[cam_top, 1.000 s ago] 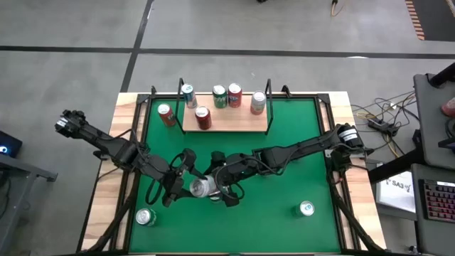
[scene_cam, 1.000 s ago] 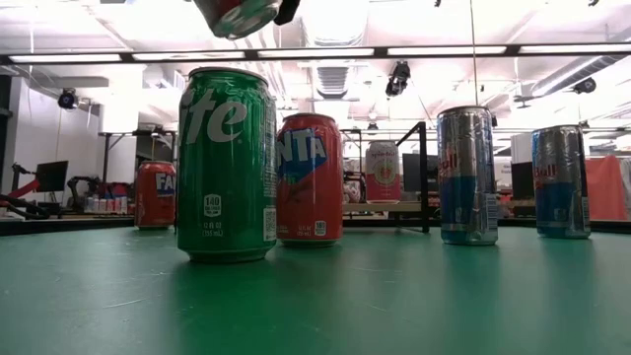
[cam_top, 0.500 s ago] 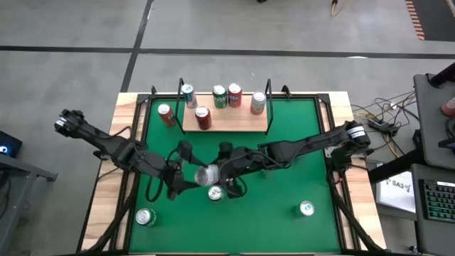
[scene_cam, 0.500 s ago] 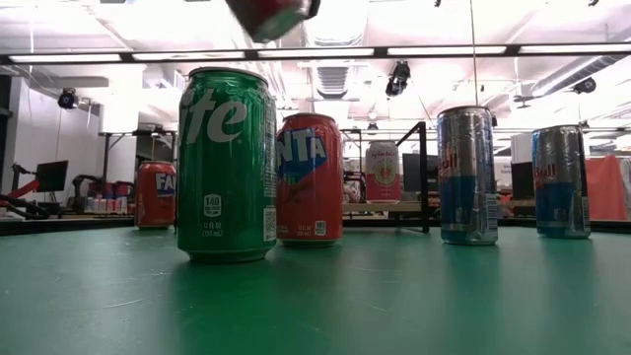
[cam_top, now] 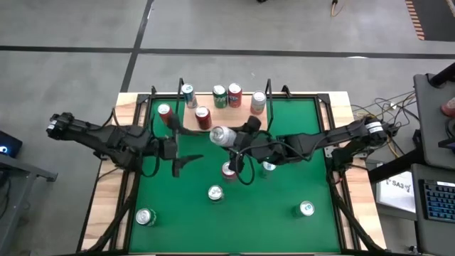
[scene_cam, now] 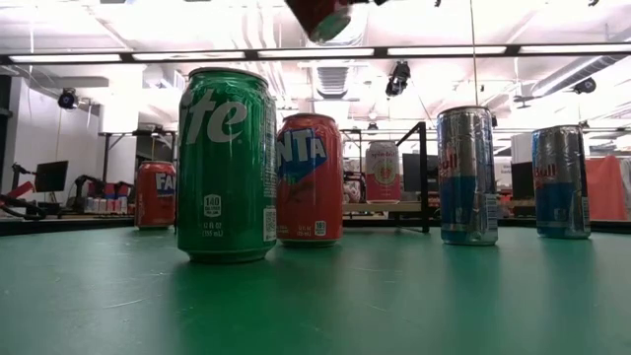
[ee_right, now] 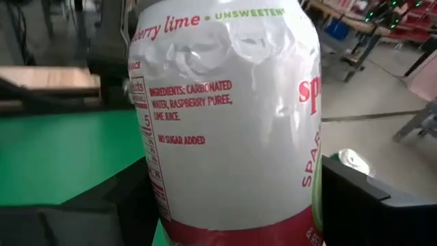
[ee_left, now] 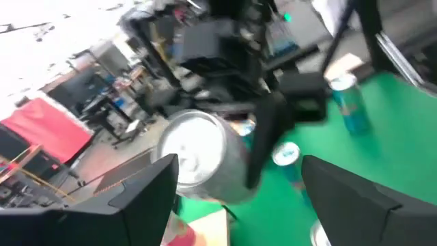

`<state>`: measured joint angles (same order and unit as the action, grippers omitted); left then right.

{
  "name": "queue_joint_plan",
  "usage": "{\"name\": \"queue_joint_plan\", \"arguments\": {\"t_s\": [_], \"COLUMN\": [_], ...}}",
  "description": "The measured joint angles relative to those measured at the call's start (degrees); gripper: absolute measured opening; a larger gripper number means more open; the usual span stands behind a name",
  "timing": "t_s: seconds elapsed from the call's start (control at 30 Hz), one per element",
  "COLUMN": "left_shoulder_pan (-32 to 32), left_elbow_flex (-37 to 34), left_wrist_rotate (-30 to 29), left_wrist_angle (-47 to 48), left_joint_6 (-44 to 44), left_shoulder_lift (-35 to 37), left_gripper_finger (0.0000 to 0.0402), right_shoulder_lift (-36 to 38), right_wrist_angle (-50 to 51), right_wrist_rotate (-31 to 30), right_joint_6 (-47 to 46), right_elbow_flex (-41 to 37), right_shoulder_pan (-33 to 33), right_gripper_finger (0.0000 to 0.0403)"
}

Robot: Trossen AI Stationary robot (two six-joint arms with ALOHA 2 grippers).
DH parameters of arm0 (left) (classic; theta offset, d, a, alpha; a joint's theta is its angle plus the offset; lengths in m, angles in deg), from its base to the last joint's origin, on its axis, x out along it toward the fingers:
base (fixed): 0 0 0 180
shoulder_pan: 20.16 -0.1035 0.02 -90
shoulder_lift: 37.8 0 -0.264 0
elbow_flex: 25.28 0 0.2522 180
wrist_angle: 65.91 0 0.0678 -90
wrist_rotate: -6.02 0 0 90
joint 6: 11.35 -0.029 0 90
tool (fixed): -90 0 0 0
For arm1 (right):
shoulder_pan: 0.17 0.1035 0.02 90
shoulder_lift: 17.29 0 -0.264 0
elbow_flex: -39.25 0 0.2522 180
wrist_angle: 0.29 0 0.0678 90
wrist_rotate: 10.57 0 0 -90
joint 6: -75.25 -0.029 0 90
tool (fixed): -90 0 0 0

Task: Pick and place cans onto a shelf
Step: Put the pink white soda can on the shelf aligned with the other pink white soda can

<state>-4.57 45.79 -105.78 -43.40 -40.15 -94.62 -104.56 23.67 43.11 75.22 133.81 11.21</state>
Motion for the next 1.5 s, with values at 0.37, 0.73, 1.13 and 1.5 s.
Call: {"name": "queue_joint_plan", "arguments": {"t_s": [0.37, 0.73, 1.13, 1.5], "left_shoulder_pan": [-4.6, -7.6, -10.0, -11.7], "left_elbow_flex": [-20.0, -20.6, -14.9, -13.8], "left_wrist_rotate": [-0.1, 0.5, 2.0, 5.0], "left_wrist_angle": [-37.7, -50.5, -51.1, -54.7], "left_joint_6": [6.9, 6.9, 8.9, 11.3], "left_shoulder_lift": [5.0, -2.2, -11.4, -14.8], "left_gripper_finger": [0.0290, 0.0290, 0.0290, 0.0290], "right_shoulder_lift": [-2.0, -8.6, -9.2, -9.2], "right_wrist_angle": [-55.7, -70.1, -68.8, -68.8], "right_wrist_rotate": [-9.6, -12.5, -15.3, -16.2], "right_joint_6": [14.7, 29.0, 31.4, 30.5], "right_elbow_flex": [-18.3, -16.5, -14.8, -14.8], "right_shoulder_pan": [0.0, -0.2, -0.2, -0.5], "right_gripper_finger": [0.0284, 0.0284, 0.0284, 0.0284]}}
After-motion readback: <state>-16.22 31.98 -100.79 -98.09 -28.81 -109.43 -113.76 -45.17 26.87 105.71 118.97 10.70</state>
